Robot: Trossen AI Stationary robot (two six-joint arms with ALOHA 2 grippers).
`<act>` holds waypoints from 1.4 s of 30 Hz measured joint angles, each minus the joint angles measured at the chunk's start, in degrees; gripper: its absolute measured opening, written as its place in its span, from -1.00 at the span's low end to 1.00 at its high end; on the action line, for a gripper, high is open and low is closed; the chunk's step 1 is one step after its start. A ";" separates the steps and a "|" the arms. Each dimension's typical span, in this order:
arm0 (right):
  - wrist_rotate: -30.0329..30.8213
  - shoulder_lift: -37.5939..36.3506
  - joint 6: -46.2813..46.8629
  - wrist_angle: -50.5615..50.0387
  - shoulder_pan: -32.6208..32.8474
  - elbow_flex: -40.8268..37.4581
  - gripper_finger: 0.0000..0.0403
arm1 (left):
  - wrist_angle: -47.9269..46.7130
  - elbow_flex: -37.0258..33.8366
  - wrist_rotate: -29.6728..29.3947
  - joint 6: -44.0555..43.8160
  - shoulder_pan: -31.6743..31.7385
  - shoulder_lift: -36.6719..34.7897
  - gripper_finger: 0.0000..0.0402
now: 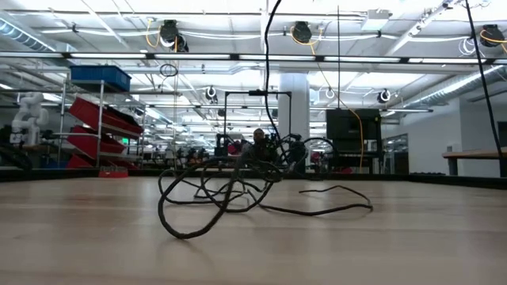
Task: Coil cords
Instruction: Coil the black wire on the spool
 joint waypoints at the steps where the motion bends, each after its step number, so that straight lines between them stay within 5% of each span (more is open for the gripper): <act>1: -0.05 0.24 -0.01 0.10 -0.15 0.00 -0.99 | 0.52 0.00 -0.04 0.33 -0.19 0.00 -1.00; 17: -7.35 5.43 -0.37 -0.90 -3.16 0.00 -0.56 | 2.91 0.02 -1.54 6.22 -4.57 -0.22 -1.00; 25: -1.70 0.03 -0.06 -4.17 -1.43 -0.02 -0.51 | 2.38 0.02 -1.54 6.13 -6.53 -1.27 -1.00; 37: 9.60 1.08 -9.16 16.43 2.19 -0.02 -0.51 | 2.51 0.02 -1.47 5.76 -6.98 -1.26 -1.00; 42: 9.98 2.75 -10.92 20.05 2.28 -0.02 -0.51 | 2.59 0.02 -1.43 5.69 -6.98 -1.27 -1.00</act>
